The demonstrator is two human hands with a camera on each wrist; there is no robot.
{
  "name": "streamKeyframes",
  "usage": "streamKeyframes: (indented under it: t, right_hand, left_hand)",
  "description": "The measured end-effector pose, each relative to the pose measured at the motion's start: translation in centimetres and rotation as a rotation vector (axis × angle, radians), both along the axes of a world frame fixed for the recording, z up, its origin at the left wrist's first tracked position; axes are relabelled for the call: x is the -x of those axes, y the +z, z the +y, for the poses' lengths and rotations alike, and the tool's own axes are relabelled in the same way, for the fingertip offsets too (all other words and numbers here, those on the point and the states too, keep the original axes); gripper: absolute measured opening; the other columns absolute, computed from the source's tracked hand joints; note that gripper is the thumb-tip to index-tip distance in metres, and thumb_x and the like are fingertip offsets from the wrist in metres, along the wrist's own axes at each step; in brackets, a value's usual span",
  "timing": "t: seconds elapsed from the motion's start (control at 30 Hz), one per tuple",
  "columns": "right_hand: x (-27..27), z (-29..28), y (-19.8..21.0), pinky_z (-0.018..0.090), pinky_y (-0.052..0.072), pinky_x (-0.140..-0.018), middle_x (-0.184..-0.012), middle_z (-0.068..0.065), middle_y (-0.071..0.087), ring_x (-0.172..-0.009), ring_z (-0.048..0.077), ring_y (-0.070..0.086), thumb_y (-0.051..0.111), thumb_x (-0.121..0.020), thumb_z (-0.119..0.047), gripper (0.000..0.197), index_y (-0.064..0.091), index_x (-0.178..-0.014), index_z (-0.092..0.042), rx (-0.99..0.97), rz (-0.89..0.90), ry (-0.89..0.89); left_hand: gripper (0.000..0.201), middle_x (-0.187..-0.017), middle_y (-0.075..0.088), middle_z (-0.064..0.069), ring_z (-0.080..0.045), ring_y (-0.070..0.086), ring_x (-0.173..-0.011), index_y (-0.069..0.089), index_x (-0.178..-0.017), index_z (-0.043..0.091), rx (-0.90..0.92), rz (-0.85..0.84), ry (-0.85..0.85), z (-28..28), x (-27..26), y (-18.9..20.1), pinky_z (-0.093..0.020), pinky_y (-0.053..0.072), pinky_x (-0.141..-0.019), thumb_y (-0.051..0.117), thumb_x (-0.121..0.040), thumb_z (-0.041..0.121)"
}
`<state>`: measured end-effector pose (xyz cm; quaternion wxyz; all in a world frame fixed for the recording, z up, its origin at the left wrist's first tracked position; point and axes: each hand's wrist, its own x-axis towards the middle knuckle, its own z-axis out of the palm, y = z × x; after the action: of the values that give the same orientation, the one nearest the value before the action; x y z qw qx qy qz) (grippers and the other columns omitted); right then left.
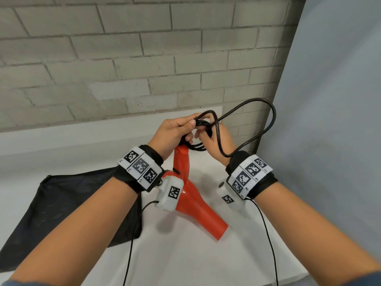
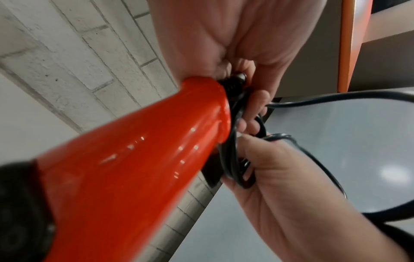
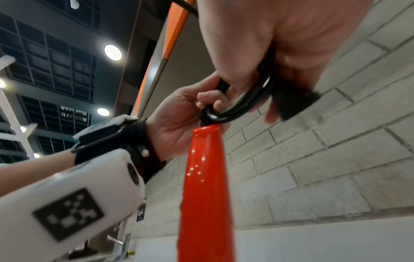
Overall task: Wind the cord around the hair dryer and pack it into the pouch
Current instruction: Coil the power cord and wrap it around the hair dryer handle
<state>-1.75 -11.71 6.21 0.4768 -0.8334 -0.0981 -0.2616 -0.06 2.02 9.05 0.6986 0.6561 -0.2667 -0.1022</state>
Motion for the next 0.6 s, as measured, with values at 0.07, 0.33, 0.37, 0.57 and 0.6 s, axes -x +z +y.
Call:
streamKeyframes:
  t: [0.07,0.33,0.37,0.57,0.6]
  right_hand:
    - [-0.1,-1.0,-0.7,0.015,0.042,-0.062,-0.077,-0.004,0.057,-0.064,0.005,0.052,0.043,-0.089,-0.019,0.018,0.051,-0.104,-0.012,0.139,0.044,0.125]
    - [0.4,-5.9,-5.1,0.029,0.041,-0.085,-0.119,0.017,0.058,-0.109,0.03,0.054,0.034,-0.098,-0.017,0.027,0.058,-0.108,-0.009,0.826,0.904,0.039]
    - [0.4,-6.1,-5.7,0.029,0.04,-0.091,-0.127,0.017,0.055,-0.11,0.029,0.053,0.035,-0.097,-0.017,0.03,0.055,-0.117,-0.006,0.895,0.973,0.018]
    - [-0.5,-4.1,-5.0,0.036,0.044,-0.097,-0.125,0.008,0.057,-0.113,0.024,0.054,0.057,-0.086,-0.03,0.052,0.038,-0.134,-0.022,0.544,0.557,-0.041]
    - [-0.7,-3.1,-4.2,0.033,0.043,-0.098,-0.126,0.007,0.057,-0.114,0.021,0.054,0.058,-0.086,-0.028,0.052,0.039,-0.134,-0.021,0.413,0.448,0.034]
  left_hand:
    - [0.031,-0.084,0.066,-0.004,-0.003,0.04,-0.048,0.054,-0.119,0.017,0.015,0.026,0.017,0.5,-0.5,0.0,-0.017,0.047,-0.056,0.043,-0.093,0.007]
    - [0.028,-0.08,0.071,0.001,-0.004,0.039,-0.046,0.059,-0.112,0.018,0.063,0.094,0.015,1.0,-1.9,-0.1,-0.017,0.046,-0.054,0.044,-0.092,0.006]
    - [0.028,-0.078,0.072,0.002,-0.004,0.039,-0.046,0.058,-0.113,0.018,0.081,0.109,0.021,1.0,-2.0,-0.1,-0.016,0.046,-0.054,0.044,-0.092,0.006]
    - [0.022,-0.073,0.072,0.005,-0.003,0.039,-0.042,0.06,-0.098,0.011,0.063,0.146,-0.039,1.1,-1.8,0.4,-0.016,0.044,-0.05,0.039,-0.093,0.006]
    - [0.021,-0.073,0.072,0.005,-0.003,0.039,-0.043,0.059,-0.094,0.011,0.058,0.143,-0.048,1.2,-1.7,0.5,-0.016,0.045,-0.05,0.039,-0.093,0.005]
